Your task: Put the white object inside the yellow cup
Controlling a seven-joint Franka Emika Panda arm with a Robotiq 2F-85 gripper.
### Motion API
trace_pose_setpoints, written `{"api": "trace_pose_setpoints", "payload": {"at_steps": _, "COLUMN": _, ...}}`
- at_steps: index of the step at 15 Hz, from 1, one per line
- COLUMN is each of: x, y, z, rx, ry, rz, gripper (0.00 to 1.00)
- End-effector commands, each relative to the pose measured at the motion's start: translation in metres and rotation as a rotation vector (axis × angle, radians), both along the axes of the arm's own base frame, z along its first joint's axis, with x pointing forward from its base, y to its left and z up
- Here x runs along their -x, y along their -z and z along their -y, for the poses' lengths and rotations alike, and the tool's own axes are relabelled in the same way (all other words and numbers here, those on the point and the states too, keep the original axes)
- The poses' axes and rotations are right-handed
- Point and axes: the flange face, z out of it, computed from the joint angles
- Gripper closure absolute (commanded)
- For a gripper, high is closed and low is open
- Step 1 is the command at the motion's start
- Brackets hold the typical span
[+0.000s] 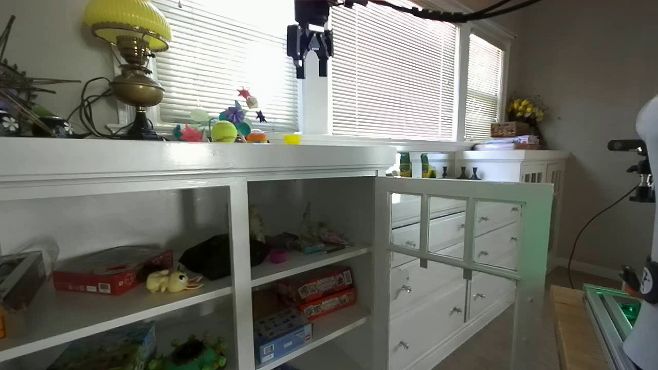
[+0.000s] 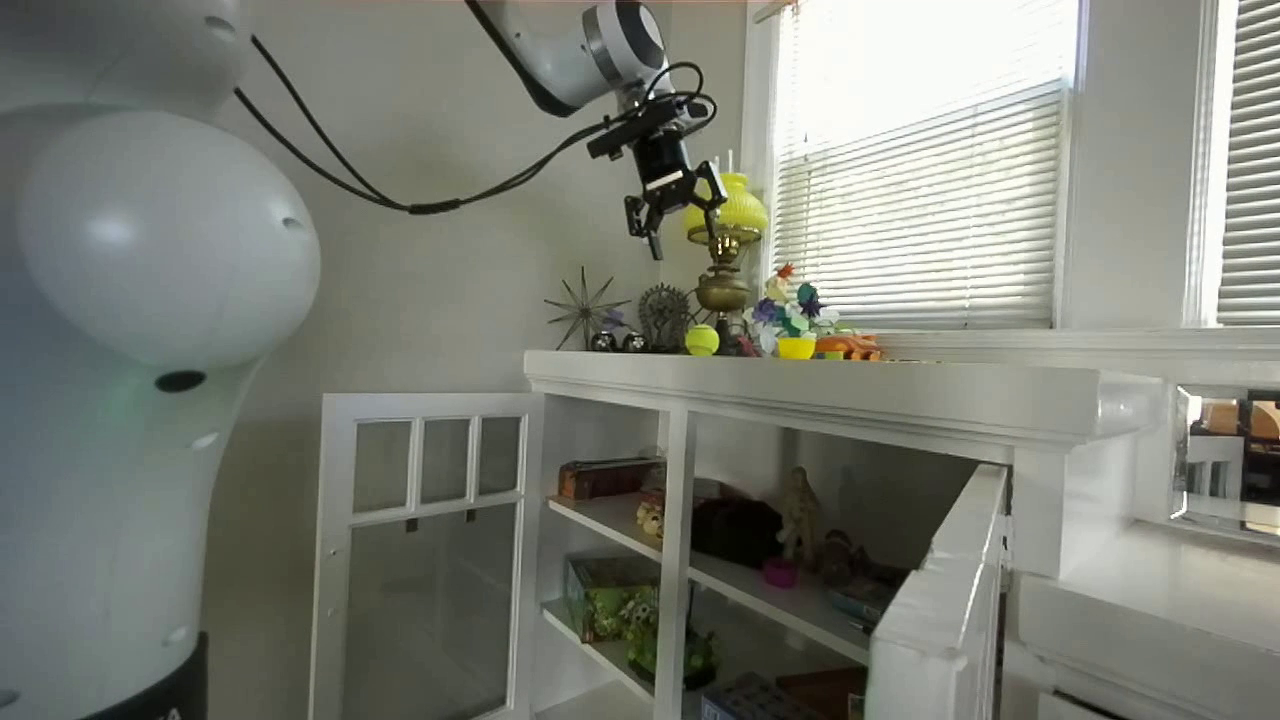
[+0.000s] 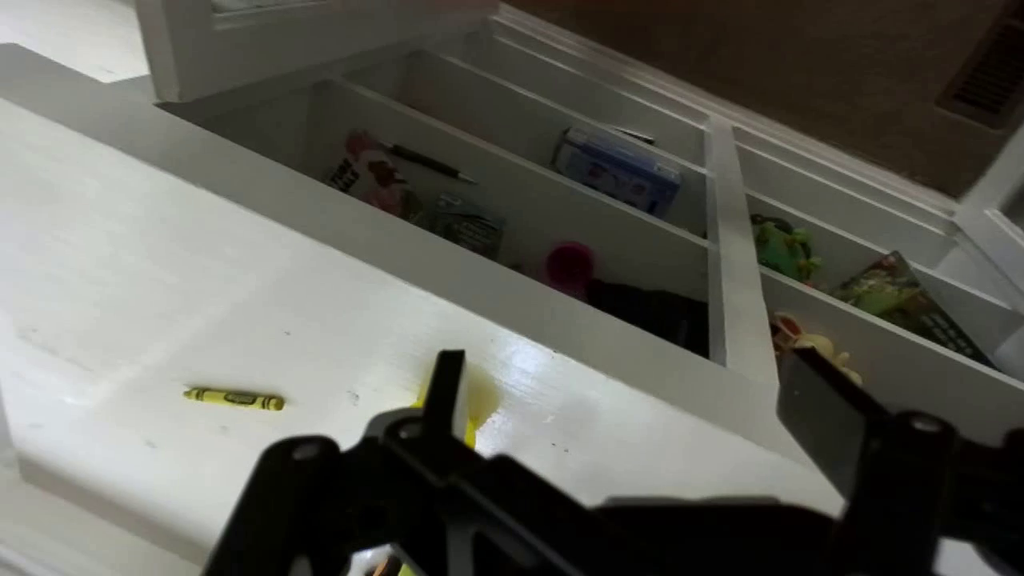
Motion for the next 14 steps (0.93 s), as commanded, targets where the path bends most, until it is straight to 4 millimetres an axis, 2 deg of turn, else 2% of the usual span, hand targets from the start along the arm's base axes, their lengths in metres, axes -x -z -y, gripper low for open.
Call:
{"api": "trace_pose_setpoints", "payload": {"at_steps": 1, "x": 0.008, "y": -0.001, "z": -0.009, "rx": 0.023, "ry": -0.006, "rz": 0.008, "gripper": 0.00}}
{"api": "trace_pose_setpoints", "payload": {"at_steps": 4, "x": 0.022, "y": -0.001, "z": -0.013, "rx": 0.041, "ry": -0.015, "rz": 0.017, "gripper": 0.00}}
{"api": "trace_pose_setpoints", "payload": {"at_steps": 14, "x": 0.022, "y": 0.004, "z": -0.010, "rx": 0.043, "ry": -0.014, "rz": 0.014, "gripper": 0.00}}
